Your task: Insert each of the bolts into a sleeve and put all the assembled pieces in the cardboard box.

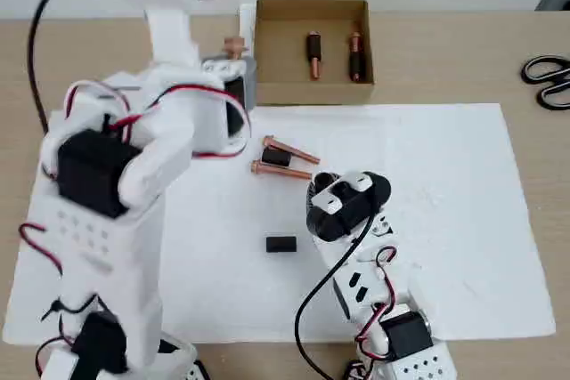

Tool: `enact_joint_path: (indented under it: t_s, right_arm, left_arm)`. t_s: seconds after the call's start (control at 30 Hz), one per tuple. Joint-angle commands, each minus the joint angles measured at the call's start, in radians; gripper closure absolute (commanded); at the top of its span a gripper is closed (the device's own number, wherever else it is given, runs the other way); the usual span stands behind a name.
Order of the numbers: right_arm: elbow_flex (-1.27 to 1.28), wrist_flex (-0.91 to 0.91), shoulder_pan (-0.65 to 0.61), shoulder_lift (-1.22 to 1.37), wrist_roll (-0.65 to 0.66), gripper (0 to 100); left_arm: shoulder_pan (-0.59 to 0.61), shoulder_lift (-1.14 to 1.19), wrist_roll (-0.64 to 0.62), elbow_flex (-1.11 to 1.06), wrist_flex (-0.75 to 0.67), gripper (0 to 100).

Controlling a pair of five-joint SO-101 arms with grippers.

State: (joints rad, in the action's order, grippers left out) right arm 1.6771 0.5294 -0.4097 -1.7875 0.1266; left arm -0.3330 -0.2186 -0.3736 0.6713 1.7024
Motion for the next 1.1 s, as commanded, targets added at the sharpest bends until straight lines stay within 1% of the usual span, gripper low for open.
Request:
enact_joint_path:
  t_s: [0.0, 0.1, 0.17, 0.33, 0.4, 0.5, 0.57, 0.87, 0.97, 1.07]
  right_arm:
    - [0.008, -0.015, -0.005, -0.01, 0.0, 99.5]
    - [0.008, -0.048, -0.001, -0.01, 0.002, 99.4]
    - [0.008, -0.048, -0.002, -0.01, 0.002, 99.4]
    - [0.008, -0.042, -0.001, -0.01, 0.002, 99.4]
    - [0.008, -0.042, -0.001, -0.01, 0.003, 99.4]
    - [0.008, -0.042, -0.001, -0.01, 0.003, 99.4]
    - [0.008, -0.041, -0.001, -0.005, 0.005, 99.4]
    - [0.008, -0.041, -0.007, -0.01, 0.002, 99.4]
    - [0.008, -0.044, -0.008, -0.01, 0.0, 99.4]
    - [0.008, -0.042, -0.008, -0.012, 0.0, 99.4]
  left_arm:
    - [0.02, -0.061, -0.02, 0.01, 0.002, 99]
    - [0.058, -0.072, -0.041, -0.093, -0.035, 99]
    - [0.058, -0.11, -0.06, -0.159, -0.046, 99]
    - [0.061, -0.321, -0.055, -0.32, -0.153, 99]
    - [0.066, -0.416, -0.026, -0.392, -0.167, 99]
    - [0.066, -0.516, -0.015, -0.521, -0.181, 99]
    - [0.066, -0.548, -0.015, -0.634, -0.259, 99]
    - [0.066, -0.577, -0.015, -1.155, -0.746, 99]
    - [0.064, -0.577, -0.017, -1.264, -0.864, 99]
    - [0.063, -0.577, -0.02, -1.326, -0.95, 99]
